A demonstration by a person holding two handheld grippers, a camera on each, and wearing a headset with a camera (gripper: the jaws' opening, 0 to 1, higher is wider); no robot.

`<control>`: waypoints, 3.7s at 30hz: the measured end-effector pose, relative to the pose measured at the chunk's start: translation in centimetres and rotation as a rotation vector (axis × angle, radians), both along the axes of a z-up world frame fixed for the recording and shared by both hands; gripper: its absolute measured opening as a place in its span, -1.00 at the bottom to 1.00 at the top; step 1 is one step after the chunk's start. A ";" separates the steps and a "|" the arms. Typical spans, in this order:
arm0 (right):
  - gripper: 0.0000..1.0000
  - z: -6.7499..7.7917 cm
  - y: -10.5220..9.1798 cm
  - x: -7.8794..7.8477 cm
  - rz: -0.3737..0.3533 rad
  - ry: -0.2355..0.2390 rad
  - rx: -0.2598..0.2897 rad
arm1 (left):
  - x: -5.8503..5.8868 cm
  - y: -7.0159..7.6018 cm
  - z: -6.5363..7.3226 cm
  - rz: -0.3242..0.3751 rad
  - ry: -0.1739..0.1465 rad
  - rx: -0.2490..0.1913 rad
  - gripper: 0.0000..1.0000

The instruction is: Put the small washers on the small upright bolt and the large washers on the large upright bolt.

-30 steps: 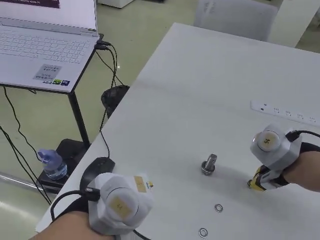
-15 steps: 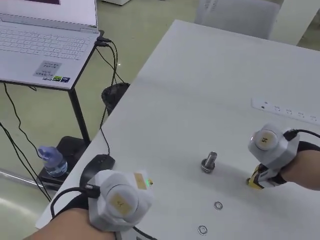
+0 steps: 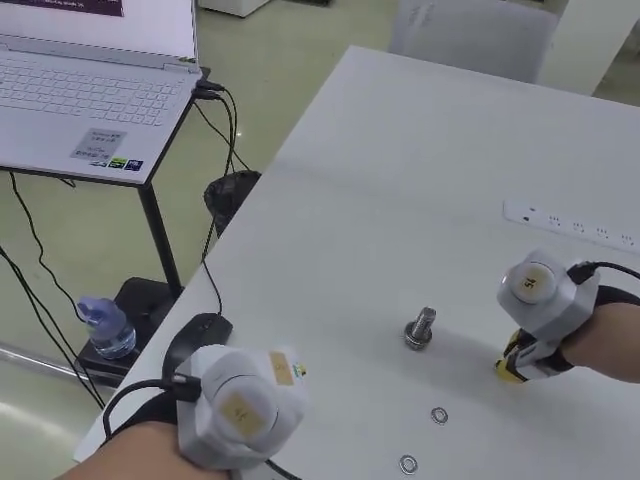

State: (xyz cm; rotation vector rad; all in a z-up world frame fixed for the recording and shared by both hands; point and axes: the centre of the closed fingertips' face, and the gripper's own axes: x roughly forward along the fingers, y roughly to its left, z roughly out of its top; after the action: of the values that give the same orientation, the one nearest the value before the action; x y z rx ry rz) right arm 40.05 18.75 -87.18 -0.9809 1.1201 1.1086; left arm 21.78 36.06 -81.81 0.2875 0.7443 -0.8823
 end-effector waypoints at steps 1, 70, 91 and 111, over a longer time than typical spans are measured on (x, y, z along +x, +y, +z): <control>-0.60 0.1 0.0 0.1 0.000 -0.002 0.001 | 0.0 0.1 0.0 0.001 -0.001 0.000 0.78; -0.46 2.0 6.6 -9.5 0.197 0.047 0.130 | 0.0 -0.7 2.5 -0.005 -0.057 -0.006 0.74; -0.54 -1.0 6.6 -8.8 0.201 0.040 0.081 | 0.3 -1.3 2.2 -0.011 -0.052 -0.044 0.94; -0.72 -1.1 6.4 -9.0 0.178 0.012 0.065 | 0.2 -1.2 2.1 -0.009 -0.054 -0.027 0.87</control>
State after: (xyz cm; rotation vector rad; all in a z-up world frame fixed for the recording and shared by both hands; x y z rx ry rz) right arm 31.08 25.17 -88.27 -1.0385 1.0149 1.2874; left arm 22.03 34.83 -79.76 0.2900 0.6815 -0.8889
